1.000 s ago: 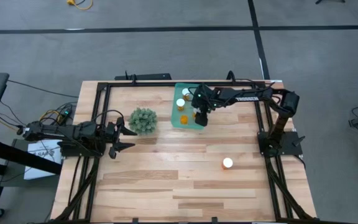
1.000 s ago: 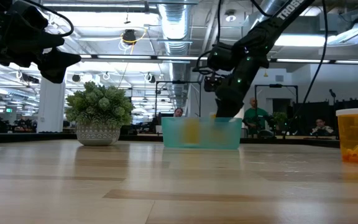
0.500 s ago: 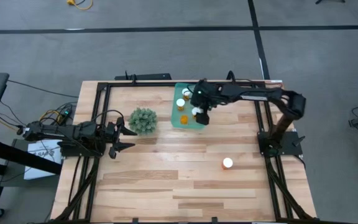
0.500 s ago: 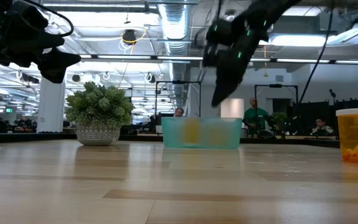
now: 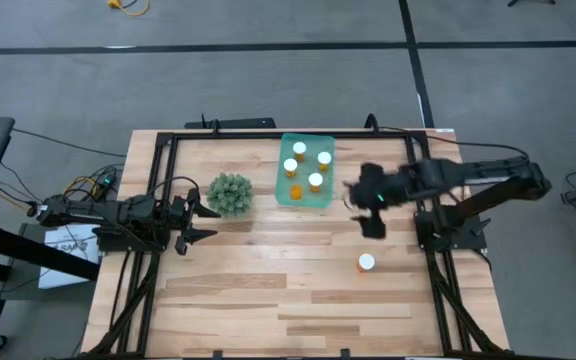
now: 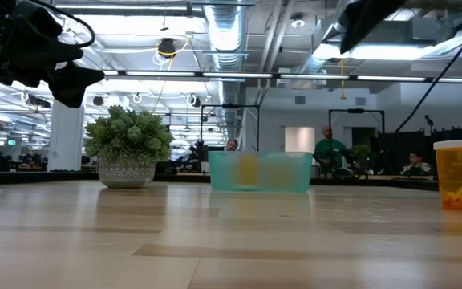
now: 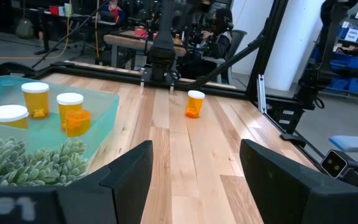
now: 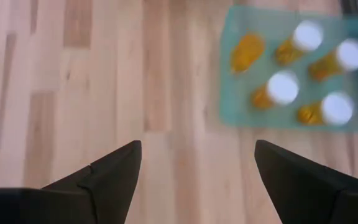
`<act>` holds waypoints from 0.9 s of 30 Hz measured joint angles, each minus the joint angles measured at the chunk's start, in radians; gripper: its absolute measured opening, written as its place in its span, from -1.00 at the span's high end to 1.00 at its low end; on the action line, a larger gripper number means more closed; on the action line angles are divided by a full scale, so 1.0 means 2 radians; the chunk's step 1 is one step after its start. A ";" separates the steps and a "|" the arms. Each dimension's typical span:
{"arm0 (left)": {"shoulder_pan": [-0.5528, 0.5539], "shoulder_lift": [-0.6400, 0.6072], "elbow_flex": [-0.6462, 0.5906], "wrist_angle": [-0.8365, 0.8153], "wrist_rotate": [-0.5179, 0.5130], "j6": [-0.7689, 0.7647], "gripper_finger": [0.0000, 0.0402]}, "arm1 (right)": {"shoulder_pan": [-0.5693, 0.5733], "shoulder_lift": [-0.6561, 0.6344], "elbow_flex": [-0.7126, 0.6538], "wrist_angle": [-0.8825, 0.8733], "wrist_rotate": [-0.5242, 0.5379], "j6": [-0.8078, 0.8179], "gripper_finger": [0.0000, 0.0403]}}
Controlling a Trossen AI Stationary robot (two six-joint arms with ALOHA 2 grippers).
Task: Pick and place pill bottles into a basket
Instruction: Put the orange pill bottle into the green bin
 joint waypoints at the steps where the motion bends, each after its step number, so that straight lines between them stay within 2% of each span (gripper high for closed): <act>1: 0.000 0.000 0.000 0.000 0.000 0.000 -0.15 | 0.021 -0.007 -0.006 -0.009 0.014 0.019 -0.52; 7: 0.000 0.000 0.000 0.000 0.000 0.000 -0.15 | 0.137 -0.025 -0.062 -0.042 0.049 0.140 -0.52; 13: 0.000 0.000 0.000 0.000 0.000 0.000 -0.15 | 0.215 -0.026 -0.127 -0.022 0.053 0.229 -0.52; 19: 0.000 0.000 0.000 0.000 0.000 0.000 -0.15 | 0.250 -0.026 -0.170 0.031 0.053 0.271 -0.52; 27: 0.000 0.000 0.000 0.000 0.000 0.000 -0.15 | 0.251 0.005 -0.192 0.056 0.043 0.280 -0.52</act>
